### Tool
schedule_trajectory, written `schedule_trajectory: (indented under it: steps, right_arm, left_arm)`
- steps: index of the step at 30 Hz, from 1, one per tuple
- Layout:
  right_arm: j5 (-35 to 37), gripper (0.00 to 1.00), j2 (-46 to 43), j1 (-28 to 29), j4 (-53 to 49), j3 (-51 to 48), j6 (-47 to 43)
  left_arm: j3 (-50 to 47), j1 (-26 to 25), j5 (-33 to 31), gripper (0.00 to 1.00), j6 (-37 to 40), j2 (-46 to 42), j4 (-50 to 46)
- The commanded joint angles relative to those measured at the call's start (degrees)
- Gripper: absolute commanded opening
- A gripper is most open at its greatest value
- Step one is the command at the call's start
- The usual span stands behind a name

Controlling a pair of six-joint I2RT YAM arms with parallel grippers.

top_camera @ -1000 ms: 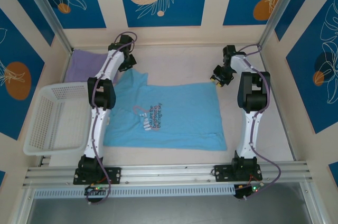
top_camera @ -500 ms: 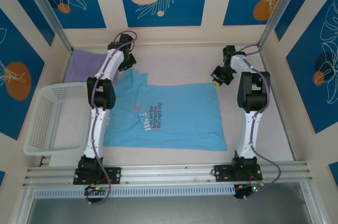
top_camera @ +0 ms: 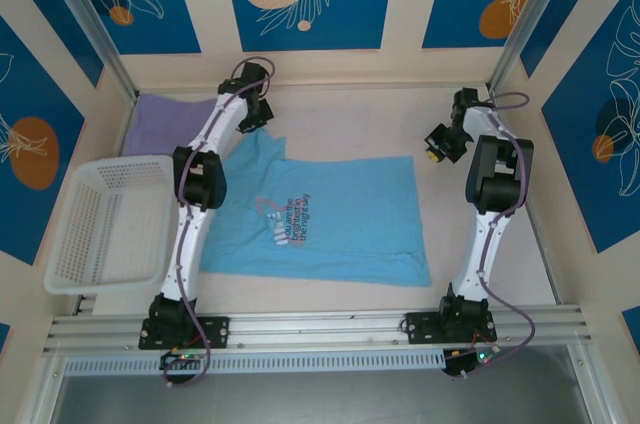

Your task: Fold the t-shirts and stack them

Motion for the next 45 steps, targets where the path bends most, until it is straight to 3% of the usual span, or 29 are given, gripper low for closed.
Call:
schedule_trajectory:
  steps: [1,4,6,12,31,34,36,42,45]
  right_arm:
    - [-2.34,0.13,-3.02,0.83,-0.39,-0.67,-1.92]
    - [-3.0,0.39,-4.26,2.7,0.73,-2.51,-2.23]
    - [-3.15,0.47,-4.58,3.9,1.18,-3.17,-1.89]
    - [-0.43,0.49,-1.39,7.83,-1.83,0.62,-1.53]
    - [10.11,0.41,6.95,11.2,-12.46,8.91,-2.01]
    - [10.6,0.31,7.48,11.53,-12.76,9.66,-2.88]
    - [10.75,0.17,7.37,11.59,-12.78,9.75,-2.68]
    - [8.35,0.01,7.27,11.57,-12.34,9.73,-1.19]
    - [7.16,0.0,5.88,10.84,-11.09,9.46,-0.11]
  left_arm:
    - [0.09,-0.27,-1.52,0.0,-1.13,-2.5,-0.08]
    - [-0.02,-0.16,-3.34,0.0,-0.93,-3.03,-0.98]
    - [-0.25,-0.13,-3.66,0.0,-0.65,-3.19,-1.19]
    - [-0.61,0.01,-4.48,0.0,-0.15,-3.53,-1.62]
    - [-1.17,0.3,-4.66,0.0,0.11,-4.15,-1.91]
    - [-1.3,0.39,-4.66,0.0,0.02,-4.06,-1.9]
    - [-1.32,0.39,-4.58,0.0,-0.17,-4.08,-1.78]
    - [-1.25,0.65,-4.07,0.0,-0.26,-3.99,-1.56]
    - [-1.3,0.82,-3.38,0.0,-0.18,-3.98,-1.31]
